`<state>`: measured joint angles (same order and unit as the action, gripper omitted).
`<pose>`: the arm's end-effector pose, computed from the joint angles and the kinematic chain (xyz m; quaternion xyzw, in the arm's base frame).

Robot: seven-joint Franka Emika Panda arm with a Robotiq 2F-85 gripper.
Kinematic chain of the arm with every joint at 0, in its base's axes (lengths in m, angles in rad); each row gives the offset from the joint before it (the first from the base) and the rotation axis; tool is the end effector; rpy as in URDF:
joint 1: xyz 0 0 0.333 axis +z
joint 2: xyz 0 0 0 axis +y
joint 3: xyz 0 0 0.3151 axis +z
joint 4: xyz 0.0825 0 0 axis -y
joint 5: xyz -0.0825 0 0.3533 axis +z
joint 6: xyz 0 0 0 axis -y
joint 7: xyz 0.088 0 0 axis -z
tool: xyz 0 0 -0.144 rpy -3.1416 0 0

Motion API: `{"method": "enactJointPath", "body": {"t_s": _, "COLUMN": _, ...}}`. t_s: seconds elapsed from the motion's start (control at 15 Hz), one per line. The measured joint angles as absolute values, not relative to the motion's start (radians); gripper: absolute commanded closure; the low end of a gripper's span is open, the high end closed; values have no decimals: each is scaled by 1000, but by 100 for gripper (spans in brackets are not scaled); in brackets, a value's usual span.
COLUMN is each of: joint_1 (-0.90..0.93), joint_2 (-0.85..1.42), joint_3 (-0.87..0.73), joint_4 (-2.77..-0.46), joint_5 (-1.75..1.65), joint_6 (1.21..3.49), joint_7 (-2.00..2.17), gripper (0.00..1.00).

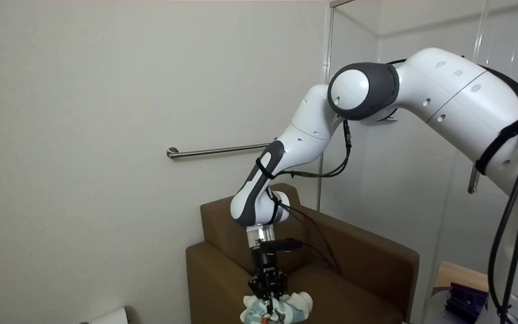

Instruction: Move the towel back and forth on the sofa left arm

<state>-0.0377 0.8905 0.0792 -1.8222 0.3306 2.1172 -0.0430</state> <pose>0.5146 0.0509 0.0162 -0.9422 0.0880 0.2901 0.1429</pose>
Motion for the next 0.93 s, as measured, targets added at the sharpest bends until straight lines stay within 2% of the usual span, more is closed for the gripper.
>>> {"method": "enactJointPath", "body": {"t_s": 0.47, "joint_1": -38, "joint_2": 730, "joint_3": 77, "joint_4": -2114, "joint_5": 385, "joint_6": 2243, "joint_7": -38, "gripper": 90}}
{"method": "enactJointPath", "body": {"t_s": 0.73, "joint_1": -31, "joint_2": 734, "joint_3": 67, "joint_4": -2095, "joint_5": 349, "joint_6": 2300, "joint_7": -38, "gripper": 91}}
{"method": "enactJointPath", "body": {"t_s": 0.93, "joint_1": -21, "joint_2": 782, "joint_3": 55, "joint_4": -1992, "joint_5": 281, "joint_6": 2301, "joint_7": -38, "gripper": 91}}
